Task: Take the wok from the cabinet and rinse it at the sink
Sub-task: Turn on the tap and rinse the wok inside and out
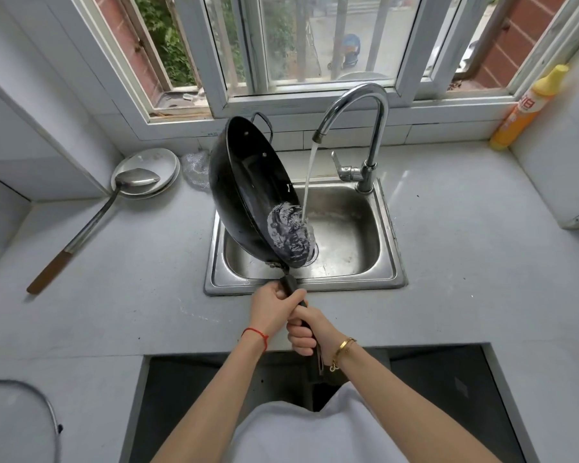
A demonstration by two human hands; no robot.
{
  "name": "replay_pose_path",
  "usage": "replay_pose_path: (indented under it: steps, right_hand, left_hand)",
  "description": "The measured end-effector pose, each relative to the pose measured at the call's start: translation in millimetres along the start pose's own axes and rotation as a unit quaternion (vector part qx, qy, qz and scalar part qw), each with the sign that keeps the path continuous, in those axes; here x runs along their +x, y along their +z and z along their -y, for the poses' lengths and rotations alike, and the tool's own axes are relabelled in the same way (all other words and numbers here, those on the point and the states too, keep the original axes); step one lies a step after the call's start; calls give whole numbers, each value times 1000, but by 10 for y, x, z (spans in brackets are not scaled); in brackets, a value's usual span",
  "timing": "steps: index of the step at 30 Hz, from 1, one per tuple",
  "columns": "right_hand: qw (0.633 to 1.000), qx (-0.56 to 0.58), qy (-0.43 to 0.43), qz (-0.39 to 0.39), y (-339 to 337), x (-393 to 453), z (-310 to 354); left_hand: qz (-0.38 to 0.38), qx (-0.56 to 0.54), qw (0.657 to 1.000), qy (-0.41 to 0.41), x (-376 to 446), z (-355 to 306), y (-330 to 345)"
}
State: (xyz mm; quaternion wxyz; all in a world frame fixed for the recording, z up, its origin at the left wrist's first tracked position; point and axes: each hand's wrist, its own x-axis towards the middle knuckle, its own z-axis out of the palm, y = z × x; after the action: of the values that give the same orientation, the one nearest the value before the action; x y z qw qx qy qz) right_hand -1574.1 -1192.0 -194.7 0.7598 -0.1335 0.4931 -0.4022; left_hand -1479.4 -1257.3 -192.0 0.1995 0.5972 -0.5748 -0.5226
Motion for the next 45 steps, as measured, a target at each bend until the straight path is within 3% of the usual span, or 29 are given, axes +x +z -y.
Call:
replay_pose_path:
  steps: [17,30,36,38,40,43,45]
  right_hand:
    - [977,137,33,158,111,230,124]
    - [966,203,49,153,104,338,104]
    - [971,186,54,137,70,343,92]
    - [971,187,57,136,49,342,90]
    - [970,193,58,139,35,349,87]
    - [958,224,56,167,24,355,68]
    - [950,237,52,198,17,355,55]
  left_hand:
    - [-46,-7,999,8,-24,-250,-217]
    - [-53,-21,998,-6,50,-213,-192]
    - [-38,-36,999,-16,95,-98,-152]
    - [-8,-86,995,-42,95,-64,-118]
    - [59,-216,970,-90,85,-68,-91]
    - [155,-434,875,-147,76,-85,-114]
    - [163,-447,867,-145,105,-56,-132]
